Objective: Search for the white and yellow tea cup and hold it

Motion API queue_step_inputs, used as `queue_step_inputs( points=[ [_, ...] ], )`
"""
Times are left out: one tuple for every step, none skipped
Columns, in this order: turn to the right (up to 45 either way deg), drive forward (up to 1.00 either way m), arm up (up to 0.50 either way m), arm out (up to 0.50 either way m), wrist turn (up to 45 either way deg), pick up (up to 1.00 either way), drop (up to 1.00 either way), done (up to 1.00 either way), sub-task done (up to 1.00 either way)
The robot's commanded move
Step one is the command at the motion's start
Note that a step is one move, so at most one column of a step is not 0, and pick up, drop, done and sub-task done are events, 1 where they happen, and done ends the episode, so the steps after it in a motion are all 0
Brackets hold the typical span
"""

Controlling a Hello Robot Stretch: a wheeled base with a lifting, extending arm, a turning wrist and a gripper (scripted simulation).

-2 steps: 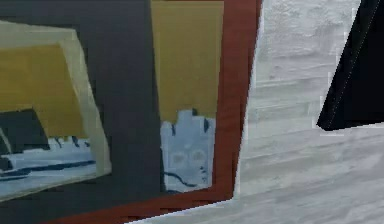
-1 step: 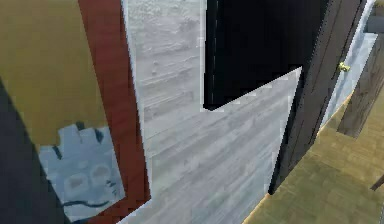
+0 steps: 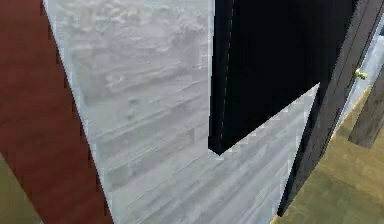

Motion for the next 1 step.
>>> queue_step_inputs(
  points=[
    [45.0, 0.00, 0.00, 0.00, 0.0, 0.00, 0.00, 0.00, 0.00]
  ],
)
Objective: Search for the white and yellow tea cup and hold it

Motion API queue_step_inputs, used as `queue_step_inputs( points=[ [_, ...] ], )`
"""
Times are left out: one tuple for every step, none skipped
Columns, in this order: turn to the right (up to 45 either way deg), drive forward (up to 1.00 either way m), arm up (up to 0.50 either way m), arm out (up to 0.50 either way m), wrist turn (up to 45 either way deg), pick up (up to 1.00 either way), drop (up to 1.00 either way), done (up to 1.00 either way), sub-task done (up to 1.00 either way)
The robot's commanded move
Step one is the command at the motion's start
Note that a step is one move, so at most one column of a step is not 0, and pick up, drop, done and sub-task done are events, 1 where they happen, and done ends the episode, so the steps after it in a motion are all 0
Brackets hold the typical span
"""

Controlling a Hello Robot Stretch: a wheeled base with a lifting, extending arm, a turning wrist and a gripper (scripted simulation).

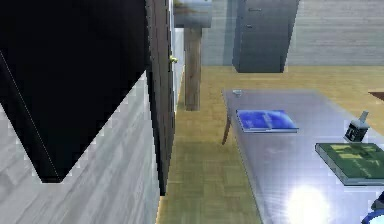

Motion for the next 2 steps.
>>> queue_step_inputs(
  points=[
    [0.0, 1.00, 0.00, 0.00, 0.0, 0.00, 0.00, 0.00, 0.00],
    [0.0, 0.65, 0.00, 0.00, 0.0, 0.00, 0.00, 0.00, 0.00]
  ],
)
